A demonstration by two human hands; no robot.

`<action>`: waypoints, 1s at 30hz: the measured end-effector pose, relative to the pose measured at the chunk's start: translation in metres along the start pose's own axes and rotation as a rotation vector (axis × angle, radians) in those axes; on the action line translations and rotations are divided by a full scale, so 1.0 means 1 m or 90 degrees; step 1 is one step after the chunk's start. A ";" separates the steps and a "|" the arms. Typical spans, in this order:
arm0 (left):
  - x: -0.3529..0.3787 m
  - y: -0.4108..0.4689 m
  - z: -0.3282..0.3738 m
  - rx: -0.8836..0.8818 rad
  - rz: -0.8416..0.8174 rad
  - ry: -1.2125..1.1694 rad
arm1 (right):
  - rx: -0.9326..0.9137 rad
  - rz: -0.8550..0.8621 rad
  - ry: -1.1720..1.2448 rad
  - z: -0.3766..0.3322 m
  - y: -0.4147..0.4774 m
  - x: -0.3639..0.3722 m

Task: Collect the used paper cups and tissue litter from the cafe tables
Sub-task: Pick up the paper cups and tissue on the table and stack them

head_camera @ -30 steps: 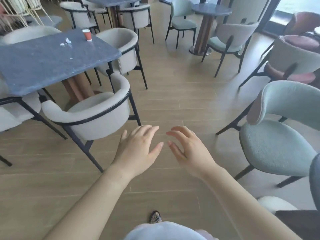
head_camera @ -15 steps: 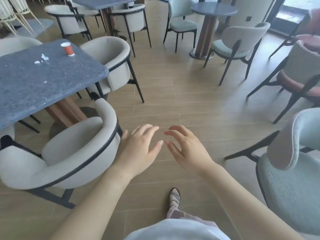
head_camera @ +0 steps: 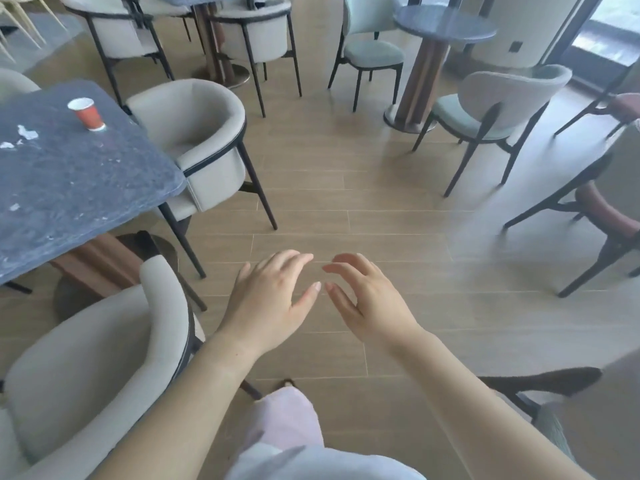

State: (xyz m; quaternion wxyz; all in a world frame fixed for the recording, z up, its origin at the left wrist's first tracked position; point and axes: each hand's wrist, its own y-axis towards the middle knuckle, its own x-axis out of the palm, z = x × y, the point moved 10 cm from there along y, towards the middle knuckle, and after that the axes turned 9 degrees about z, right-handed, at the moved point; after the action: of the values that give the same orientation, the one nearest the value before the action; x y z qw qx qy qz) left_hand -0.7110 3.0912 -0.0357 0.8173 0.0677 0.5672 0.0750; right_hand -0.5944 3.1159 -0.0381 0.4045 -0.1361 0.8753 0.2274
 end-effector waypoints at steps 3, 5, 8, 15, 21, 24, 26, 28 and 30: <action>0.005 0.047 -0.031 -0.022 0.009 -0.007 | -0.020 -0.010 0.000 0.007 0.060 0.021; 0.006 0.081 -0.058 -0.042 0.016 -0.010 | -0.034 -0.019 0.007 0.010 0.102 0.038; 0.002 0.133 -0.105 -0.064 0.023 -0.003 | -0.052 -0.027 0.011 0.010 0.172 0.062; -0.030 0.229 -0.215 -0.112 0.044 0.025 | -0.118 -0.063 0.047 -0.025 0.314 0.128; -0.048 0.255 -0.304 -0.201 0.049 0.021 | -0.179 -0.139 0.090 -0.067 0.390 0.199; -0.060 0.265 -0.353 -0.257 0.073 0.030 | -0.221 -0.184 0.101 -0.093 0.425 0.238; -0.068 0.273 -0.386 -0.292 0.091 0.039 | -0.249 -0.208 0.107 -0.109 0.450 0.264; -0.074 0.286 -0.418 -0.320 0.102 0.047 | -0.275 -0.222 0.113 -0.124 0.478 0.289; -0.079 0.302 -0.453 -0.348 0.111 0.047 | -0.288 -0.241 0.119 -0.136 0.509 0.316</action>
State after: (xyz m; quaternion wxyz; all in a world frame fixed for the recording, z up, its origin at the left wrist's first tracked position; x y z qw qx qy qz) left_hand -1.1764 3.3824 -0.0616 0.7744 -0.1090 0.5476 0.2975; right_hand -1.0988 3.4672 -0.0573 0.3165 -0.4036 0.7951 0.3237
